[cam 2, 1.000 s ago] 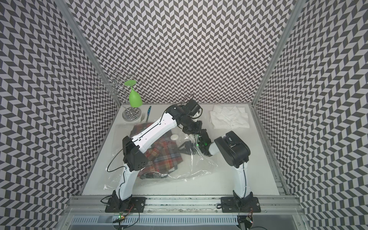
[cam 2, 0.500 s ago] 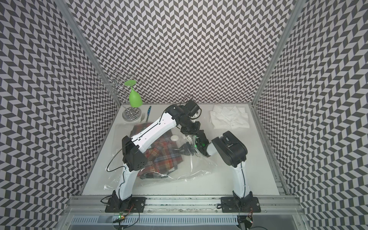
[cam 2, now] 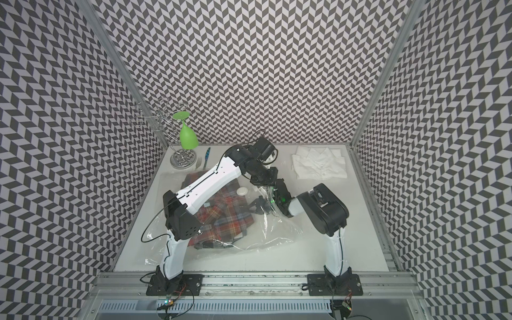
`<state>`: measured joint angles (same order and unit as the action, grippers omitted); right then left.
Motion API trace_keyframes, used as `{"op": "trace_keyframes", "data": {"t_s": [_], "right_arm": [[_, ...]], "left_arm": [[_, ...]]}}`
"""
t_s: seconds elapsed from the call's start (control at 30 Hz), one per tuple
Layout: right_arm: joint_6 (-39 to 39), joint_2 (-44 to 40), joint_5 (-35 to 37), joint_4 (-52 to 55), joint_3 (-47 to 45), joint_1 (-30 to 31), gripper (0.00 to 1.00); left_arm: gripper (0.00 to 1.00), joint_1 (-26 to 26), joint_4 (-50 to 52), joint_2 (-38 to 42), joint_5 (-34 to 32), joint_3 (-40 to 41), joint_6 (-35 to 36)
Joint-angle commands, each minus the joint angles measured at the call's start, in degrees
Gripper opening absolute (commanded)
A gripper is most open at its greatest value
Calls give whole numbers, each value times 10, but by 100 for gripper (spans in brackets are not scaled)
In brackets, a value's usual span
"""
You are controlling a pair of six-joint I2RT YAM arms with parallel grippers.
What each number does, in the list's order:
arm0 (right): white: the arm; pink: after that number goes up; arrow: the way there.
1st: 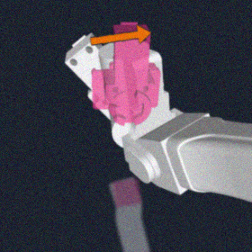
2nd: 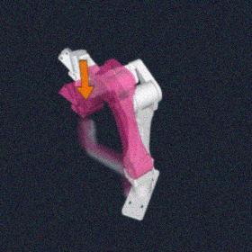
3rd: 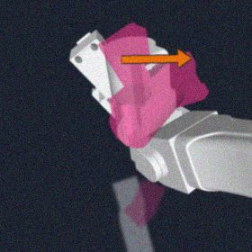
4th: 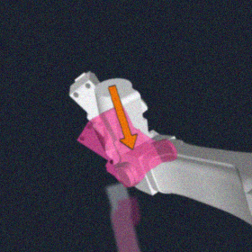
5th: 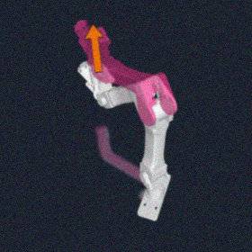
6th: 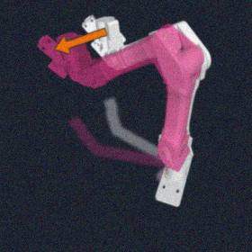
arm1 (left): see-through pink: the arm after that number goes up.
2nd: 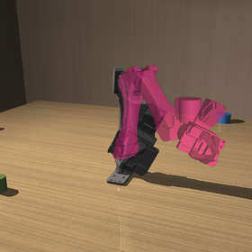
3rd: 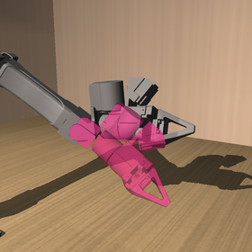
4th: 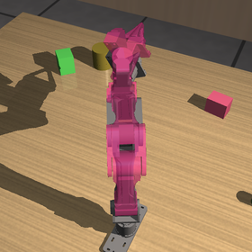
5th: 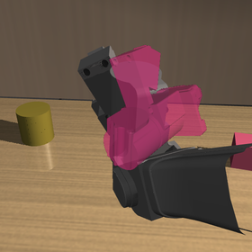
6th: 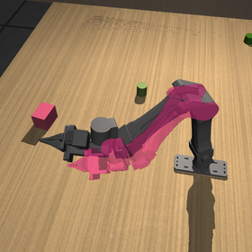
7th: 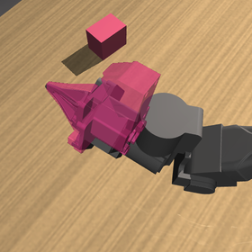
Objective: Take the shirt out of the vacuum bag
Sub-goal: Take out the shirt from the vacuum bag.
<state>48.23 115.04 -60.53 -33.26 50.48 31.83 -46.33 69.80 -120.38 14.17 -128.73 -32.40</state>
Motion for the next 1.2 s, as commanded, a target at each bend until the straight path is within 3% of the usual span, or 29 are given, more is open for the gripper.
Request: {"op": "trace_keyframes", "data": {"t_s": [0.0, 0.17, 0.7, 0.83, 0.97, 1.17], "right_arm": [[-11, -57, -13, 2, 20, 27, 0], [-31, -110, -6, 27, 5, 14, 0], [2, -221, -52, 10, -82, -53, 0], [1, -231, -56, 43, -90, -69, 0], [-51, -214, -40, 146, -90, -84, 0], [-83, -165, -27, 169, -105, -87, 0]], "left_arm": [[0, -11, -58, 5, 45, 8, 14], [0, -5, -56, 12, 43, 16, 19], [0, 11, -71, 26, 49, 55, 30], [0, 15, -73, 30, 47, 61, 31], [0, 21, -85, 42, 49, 84, 30], [0, 28, -91, 51, 51, 93, 32]]}}
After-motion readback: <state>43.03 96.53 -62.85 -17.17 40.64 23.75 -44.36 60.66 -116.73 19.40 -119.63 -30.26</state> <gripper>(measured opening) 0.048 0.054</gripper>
